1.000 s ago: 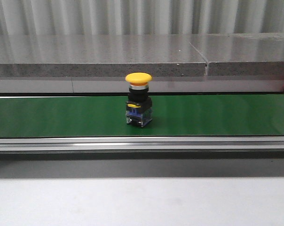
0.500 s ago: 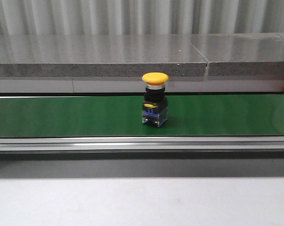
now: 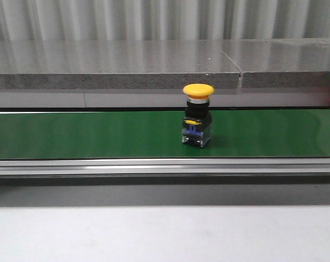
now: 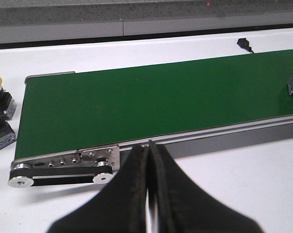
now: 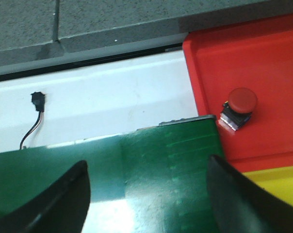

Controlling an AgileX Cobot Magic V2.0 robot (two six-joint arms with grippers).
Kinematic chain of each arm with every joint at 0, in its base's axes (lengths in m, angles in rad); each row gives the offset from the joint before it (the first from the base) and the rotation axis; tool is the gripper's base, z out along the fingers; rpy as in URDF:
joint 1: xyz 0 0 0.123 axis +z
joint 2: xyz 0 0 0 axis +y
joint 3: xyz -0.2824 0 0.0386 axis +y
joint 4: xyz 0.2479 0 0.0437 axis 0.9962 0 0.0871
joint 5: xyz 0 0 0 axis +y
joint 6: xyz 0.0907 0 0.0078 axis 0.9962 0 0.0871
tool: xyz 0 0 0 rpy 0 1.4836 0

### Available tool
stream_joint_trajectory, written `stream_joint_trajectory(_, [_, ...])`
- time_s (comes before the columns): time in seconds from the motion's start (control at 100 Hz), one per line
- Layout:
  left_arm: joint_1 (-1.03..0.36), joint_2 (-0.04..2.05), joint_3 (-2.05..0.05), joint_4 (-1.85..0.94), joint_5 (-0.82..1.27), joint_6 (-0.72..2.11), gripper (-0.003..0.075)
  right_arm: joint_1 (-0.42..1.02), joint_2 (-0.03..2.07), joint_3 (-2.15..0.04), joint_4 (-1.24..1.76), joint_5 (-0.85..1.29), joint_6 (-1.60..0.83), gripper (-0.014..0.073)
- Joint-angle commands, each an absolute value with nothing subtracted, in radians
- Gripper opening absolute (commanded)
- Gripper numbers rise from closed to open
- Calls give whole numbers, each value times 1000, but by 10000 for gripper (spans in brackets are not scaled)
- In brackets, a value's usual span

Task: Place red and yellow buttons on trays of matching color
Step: 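Move the right gripper down over the yellow button on the belt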

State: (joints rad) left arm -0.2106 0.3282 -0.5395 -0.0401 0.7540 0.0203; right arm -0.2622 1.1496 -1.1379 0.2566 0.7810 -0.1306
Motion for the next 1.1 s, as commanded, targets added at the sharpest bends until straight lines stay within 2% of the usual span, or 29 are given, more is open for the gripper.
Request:
stream_joint_trajectory(0.0, [-220,336,-566,-51,688,8,-21,-239,1053,-1134,287,770,-148,514])
stream_joint_trajectory(0.23, [-220,336,-566,-51,688,8,-21,-172,986,-1130,337,911,-148,514])
stream_joint_trajectory(0.57, [-220,336,-566,-51,688,8,-21,-4,1014,-1130,341,1026,-165,535])
stream_joint_trajectory(0.77, [-220,336,-566,-51,688,8,-21,89,1149,-1136,374,1088,-235,600])
stream_joint_trajectory(1.09, [-220,336,-566,-51,688,8,-21,239,1445,-1196,378,1069,-364,598])
